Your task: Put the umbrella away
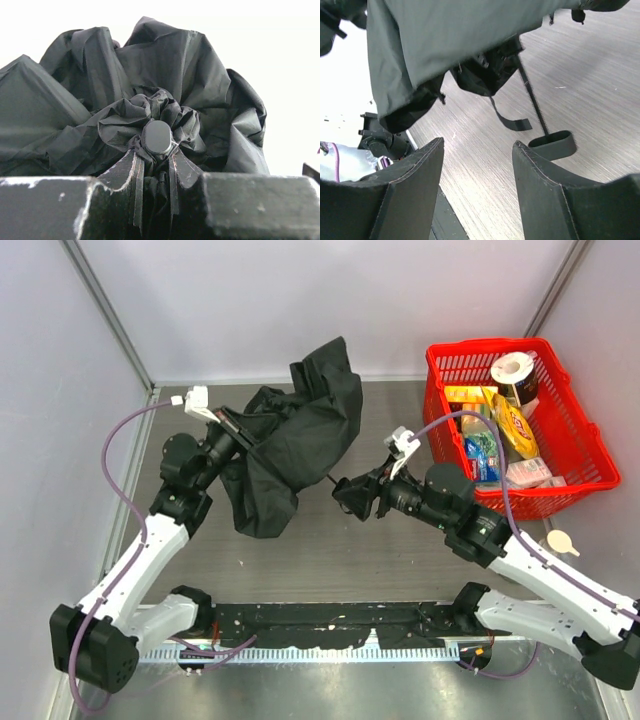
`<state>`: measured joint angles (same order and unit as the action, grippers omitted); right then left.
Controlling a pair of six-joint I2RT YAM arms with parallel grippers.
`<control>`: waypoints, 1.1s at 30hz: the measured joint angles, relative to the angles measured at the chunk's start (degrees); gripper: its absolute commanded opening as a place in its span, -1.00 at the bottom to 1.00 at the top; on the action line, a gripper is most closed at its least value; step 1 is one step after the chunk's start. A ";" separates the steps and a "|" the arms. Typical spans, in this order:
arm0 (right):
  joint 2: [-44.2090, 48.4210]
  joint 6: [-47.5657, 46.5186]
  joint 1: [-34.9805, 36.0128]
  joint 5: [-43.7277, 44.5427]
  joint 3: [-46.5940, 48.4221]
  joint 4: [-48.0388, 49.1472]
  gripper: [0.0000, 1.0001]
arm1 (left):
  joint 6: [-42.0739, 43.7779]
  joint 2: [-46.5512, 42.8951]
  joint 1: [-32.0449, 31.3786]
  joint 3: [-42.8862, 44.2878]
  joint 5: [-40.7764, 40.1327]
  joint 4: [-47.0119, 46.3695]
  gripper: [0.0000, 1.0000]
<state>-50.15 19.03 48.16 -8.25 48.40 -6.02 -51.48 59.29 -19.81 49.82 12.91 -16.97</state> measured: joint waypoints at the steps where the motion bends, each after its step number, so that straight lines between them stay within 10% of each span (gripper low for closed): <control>1: 0.31 -0.09 -0.02 0.28 0.39 -0.35 0.23 | 1.53 -0.87 0.07 -1.77 1.11 -2.40 -1.00; 22: 3.63 1.18 -2.93 -1.42 12.59 -7.32 0.29 | 18.51 -17.86 0.07 -17.94 16.90 -22.49 -1.00; 27: 3.80 6.60 -2.93 -7.65 2.93 5.97 -0.14 | 14.51 -18.53 0.07 -20.33 16.87 -28.30 -1.00; 33: 1.81 19.08 -2.93 -15.50 -19.34 34.16 0.41 | 5.64 -16.79 0.07 -23.17 16.15 -38.64 -1.00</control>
<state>-48.34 38.11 45.23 -23.75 29.06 28.14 -45.84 42.50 -19.75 26.65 29.06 -55.61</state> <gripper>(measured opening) 0.656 0.199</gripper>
